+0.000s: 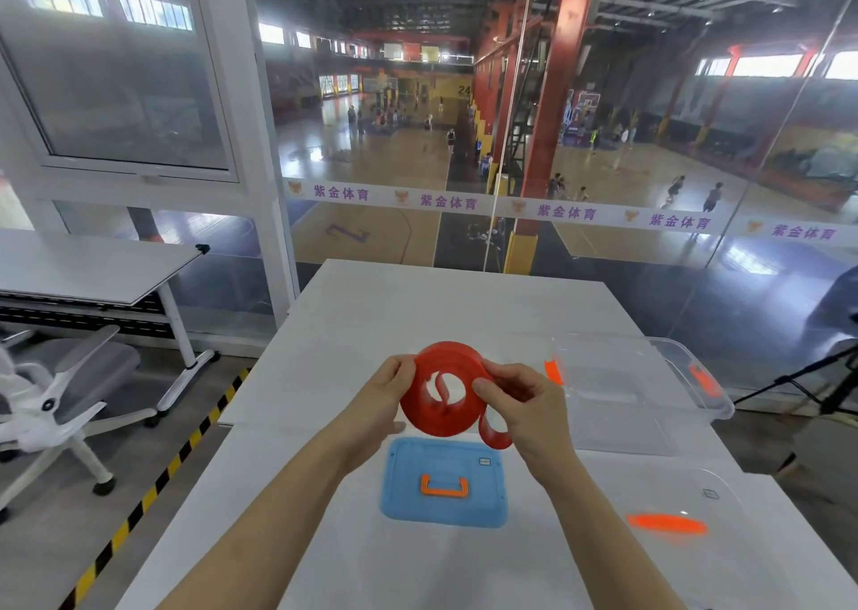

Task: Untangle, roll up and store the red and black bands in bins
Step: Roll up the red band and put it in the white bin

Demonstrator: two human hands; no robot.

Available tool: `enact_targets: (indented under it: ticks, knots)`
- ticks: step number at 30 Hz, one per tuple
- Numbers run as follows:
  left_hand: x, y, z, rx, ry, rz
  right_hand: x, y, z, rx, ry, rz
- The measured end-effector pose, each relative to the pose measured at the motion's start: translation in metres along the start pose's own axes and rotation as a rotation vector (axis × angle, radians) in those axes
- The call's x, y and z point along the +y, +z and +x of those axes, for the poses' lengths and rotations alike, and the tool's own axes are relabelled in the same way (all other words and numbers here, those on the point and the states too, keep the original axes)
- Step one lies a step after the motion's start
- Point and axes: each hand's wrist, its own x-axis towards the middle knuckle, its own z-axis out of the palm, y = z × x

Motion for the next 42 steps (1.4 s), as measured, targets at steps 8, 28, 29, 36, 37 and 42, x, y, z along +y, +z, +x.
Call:
enact_targets:
  ticks: [8, 28, 29, 36, 37, 42]
  knots:
    - [0.002, -0.002, 0.010, -0.180, 0.109, 0.535, -0.005, 0.007, 0.012, -0.256, 0.037, -0.173]
    - [-0.055, -0.042, 0.052, 0.136, -0.010, -0.271, 0.047, 0.076, -0.010, 0.181, 0.065, 0.036]
    - [-0.057, -0.042, 0.057, 0.140, -0.019, -0.297, 0.052, 0.077, -0.010, 0.176, 0.086, 0.047]
    - [-0.079, -0.034, 0.105, 0.187, -0.135, -0.379, 0.093, 0.070, 0.018, 0.157, 0.068, -0.254]
    - [-0.083, -0.032, 0.113, 0.192, -0.156, -0.384, 0.098, 0.069, 0.025, 0.148, 0.067, -0.273]
    - [-0.103, -0.021, 0.160, 0.241, -0.245, -0.399, 0.123, 0.063, 0.070, 0.104, 0.234, -0.272]
